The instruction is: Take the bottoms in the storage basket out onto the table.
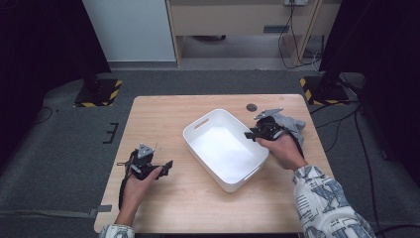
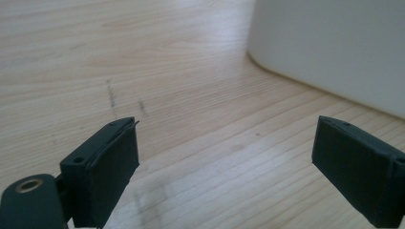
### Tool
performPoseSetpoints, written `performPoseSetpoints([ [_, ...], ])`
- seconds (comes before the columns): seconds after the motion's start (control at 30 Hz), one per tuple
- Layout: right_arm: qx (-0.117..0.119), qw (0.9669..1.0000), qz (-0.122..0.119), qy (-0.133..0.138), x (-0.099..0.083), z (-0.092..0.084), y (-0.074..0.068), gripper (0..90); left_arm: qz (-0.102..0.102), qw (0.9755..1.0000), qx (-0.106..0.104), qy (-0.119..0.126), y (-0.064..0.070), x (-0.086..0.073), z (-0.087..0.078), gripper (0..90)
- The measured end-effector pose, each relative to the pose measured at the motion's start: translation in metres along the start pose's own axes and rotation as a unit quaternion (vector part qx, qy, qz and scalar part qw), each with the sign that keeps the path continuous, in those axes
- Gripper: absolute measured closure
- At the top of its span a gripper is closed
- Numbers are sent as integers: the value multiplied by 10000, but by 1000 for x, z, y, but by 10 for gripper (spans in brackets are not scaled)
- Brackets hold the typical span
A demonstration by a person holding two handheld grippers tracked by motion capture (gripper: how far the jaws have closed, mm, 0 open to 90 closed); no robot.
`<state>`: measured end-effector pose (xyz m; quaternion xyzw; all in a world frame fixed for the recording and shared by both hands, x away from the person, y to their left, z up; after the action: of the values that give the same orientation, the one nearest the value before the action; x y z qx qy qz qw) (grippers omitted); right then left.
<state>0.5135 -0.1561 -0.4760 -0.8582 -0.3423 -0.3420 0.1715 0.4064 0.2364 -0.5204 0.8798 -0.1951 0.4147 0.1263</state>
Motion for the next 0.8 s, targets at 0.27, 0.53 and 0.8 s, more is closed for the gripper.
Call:
performPoseSetpoints([
  [0.27,69,9999,89,-26,-2,-2,-19,611,108,9996,-3,243,10,10,-5,152],
  [0.53,218,9997,-5,70,6,-1,-39,577,-410,9964,-281,693,11,21,-24,290],
  [0.8,193,9995,-41,241,12,-9,-38,572,-322,9961,-562,593,41,34,-19,306],
])
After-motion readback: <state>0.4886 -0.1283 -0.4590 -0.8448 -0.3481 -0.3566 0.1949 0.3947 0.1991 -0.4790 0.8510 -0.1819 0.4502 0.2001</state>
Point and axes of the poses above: each handheld gripper's, and its own axes: z roughly forward along the jaws, x roughly out of its top, y roughly to its right, the point moved 3 cm from there along z, roughly forward along the jaws, and after that the axes turned 1 degree about -y, right-handed, at the moved point
